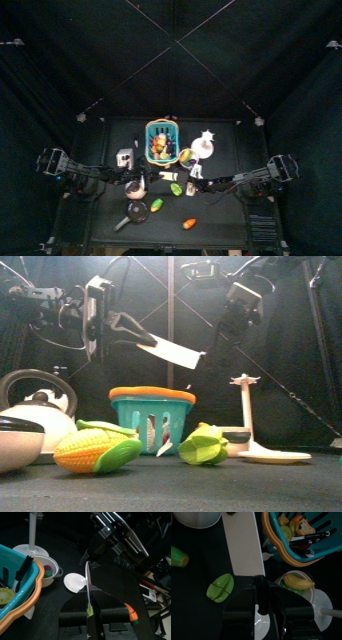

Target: Grasp cleaver with other hand

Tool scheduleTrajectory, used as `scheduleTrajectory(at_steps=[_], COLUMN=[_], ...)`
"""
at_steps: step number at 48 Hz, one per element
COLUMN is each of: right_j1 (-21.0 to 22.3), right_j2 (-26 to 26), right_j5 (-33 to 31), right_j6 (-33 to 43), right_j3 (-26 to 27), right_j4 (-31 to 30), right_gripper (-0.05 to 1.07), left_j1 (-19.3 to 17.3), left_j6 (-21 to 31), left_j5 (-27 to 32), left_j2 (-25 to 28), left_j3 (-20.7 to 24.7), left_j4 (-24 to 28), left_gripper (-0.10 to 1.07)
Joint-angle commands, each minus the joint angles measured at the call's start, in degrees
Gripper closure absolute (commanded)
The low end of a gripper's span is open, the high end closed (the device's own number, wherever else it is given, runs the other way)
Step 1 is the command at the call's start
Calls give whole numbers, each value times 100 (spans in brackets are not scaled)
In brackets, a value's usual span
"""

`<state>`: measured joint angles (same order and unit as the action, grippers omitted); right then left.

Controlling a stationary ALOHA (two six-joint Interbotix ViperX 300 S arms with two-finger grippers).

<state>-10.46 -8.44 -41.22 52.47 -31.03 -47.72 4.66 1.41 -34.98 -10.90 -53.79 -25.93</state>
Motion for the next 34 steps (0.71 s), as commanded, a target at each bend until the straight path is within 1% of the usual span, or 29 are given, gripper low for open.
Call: scheduleTrajectory(at_steps=[1,6,9,16,23,27,34], right_j1=[-9,-9,0,26,35,35,105], right_j2=[-79,-79,-141,-290,-527,-747,-1178], right_j5=[79,316,527,1002,1424,1749,2355], right_j6=[9,9,0,0,0,0,9], right_j3=[149,123,88,-114,-387,-571,-958], right_j4=[18,88,141,202,211,167,97], right_gripper=[58,54,49,28,12,8,8], left_j1=[-26,-26,-26,-26,-26,-26,-26], left_j6=[-18,-18,-18,-18,-26,-44,-62], left_j5=[-53,-62,-62,-53,-53,-62,-149], left_j2=[-18,-18,-18,-18,-26,-26,-18], left_j3=[88,70,53,18,-35,-53,-114], left_j4=[70,167,237,404,712,888,1239], left_gripper=[70,72,72,72,72,72,72])
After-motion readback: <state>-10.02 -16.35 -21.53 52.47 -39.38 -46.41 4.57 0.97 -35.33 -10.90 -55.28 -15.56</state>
